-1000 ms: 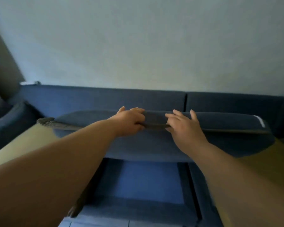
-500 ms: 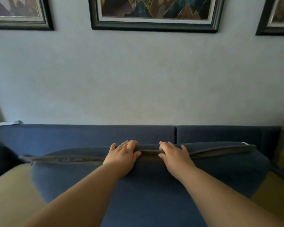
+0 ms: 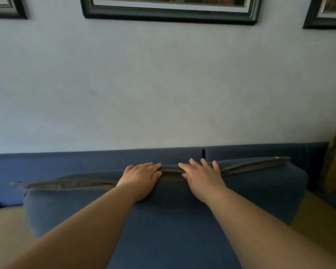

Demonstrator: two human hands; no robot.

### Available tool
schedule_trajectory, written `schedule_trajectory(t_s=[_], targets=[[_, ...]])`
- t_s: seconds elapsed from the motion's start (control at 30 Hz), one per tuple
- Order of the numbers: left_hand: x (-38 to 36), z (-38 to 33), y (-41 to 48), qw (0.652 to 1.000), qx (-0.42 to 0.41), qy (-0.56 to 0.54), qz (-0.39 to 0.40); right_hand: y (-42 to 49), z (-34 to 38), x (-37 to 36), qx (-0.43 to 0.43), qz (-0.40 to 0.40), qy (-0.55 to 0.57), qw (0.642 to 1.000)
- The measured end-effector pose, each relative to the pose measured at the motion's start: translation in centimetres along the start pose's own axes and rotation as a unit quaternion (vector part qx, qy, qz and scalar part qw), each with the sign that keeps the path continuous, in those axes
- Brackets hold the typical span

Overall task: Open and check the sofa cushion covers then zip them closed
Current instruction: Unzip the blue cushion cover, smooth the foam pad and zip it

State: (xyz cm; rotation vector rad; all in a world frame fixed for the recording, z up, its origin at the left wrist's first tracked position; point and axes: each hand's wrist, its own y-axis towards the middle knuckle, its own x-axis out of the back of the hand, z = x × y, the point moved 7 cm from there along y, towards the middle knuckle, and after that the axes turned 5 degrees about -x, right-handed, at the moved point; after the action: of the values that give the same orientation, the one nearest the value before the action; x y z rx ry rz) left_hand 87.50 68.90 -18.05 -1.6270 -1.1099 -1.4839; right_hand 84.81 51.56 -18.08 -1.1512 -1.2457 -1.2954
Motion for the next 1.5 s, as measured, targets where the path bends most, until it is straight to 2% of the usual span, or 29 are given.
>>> schedule_trajectory(t_s=[0.13, 0.27, 0.37, 0.53, 0.67, 0.83, 0.93, 1.0, 1.1, 1.2, 1.27, 1.33, 1.5], targets=[[0.7, 2.1, 3.1, 1.0, 0.019, 0.001, -0.018, 4.7, 0.2, 0.7, 0.036, -0.006, 0.008, 0.999], [1.0, 3.0, 5.9, 0.999, 0.041, -0.01, -0.017, 9.3, -1.6, 0.4, 0.042, 0.025, 0.009, 0.999], [0.8, 3.8, 7.9, 0.994, 0.086, -0.065, 0.01, 11.8, -2.4, 0.3, 0.049, 0.031, 0.006, 0.998], [0.6, 4.8, 8.6, 0.985, 0.114, -0.127, 0.007, 12.7, -2.0, 0.0, 0.059, 0.035, 0.028, 0.997], [0.4, 4.2, 7.8, 0.989, 0.099, -0.097, 0.047, 11.0, -2.0, 0.3, 0.065, 0.072, 0.066, 0.993], [0.6, 2.5, 4.1, 0.992, 0.046, -0.108, 0.041, 6.3, -2.6, 1.0, 0.075, 0.137, 0.132, 0.979], [0.8, 0.9, 1.1, 0.995, 0.016, -0.079, 0.06, 2.9, -2.3, 1.4, 0.082, 0.141, 0.136, 0.977], [0.6, 0.2, -1.2, 0.995, 0.01, -0.077, 0.065, 0.7, -1.9, 1.5, 0.084, 0.114, 0.123, 0.982], [0.6, -0.9, -4.3, 0.996, -0.001, -0.08, 0.045, -2.7, -1.2, 1.7, 0.079, 0.031, 0.144, 0.986], [0.8, -2.7, -7.4, 0.995, -0.009, -0.094, -0.016, -6.9, -0.6, 2.1, 0.075, -0.135, 0.152, 0.976], [1.0, -4.6, -10.4, 0.995, -0.008, -0.056, -0.082, -10.5, -0.5, 2.6, 0.081, -0.244, 0.132, 0.957], [2.1, -6.6, -13.6, 0.977, -0.042, -0.01, -0.208, -13.8, -0.8, 3.6, 0.085, -0.312, 0.126, 0.938], [4.6, -8.8, -17.0, 0.933, -0.125, 0.049, -0.333, -18.2, -1.9, 6.5, 0.113, -0.375, 0.123, 0.912]])
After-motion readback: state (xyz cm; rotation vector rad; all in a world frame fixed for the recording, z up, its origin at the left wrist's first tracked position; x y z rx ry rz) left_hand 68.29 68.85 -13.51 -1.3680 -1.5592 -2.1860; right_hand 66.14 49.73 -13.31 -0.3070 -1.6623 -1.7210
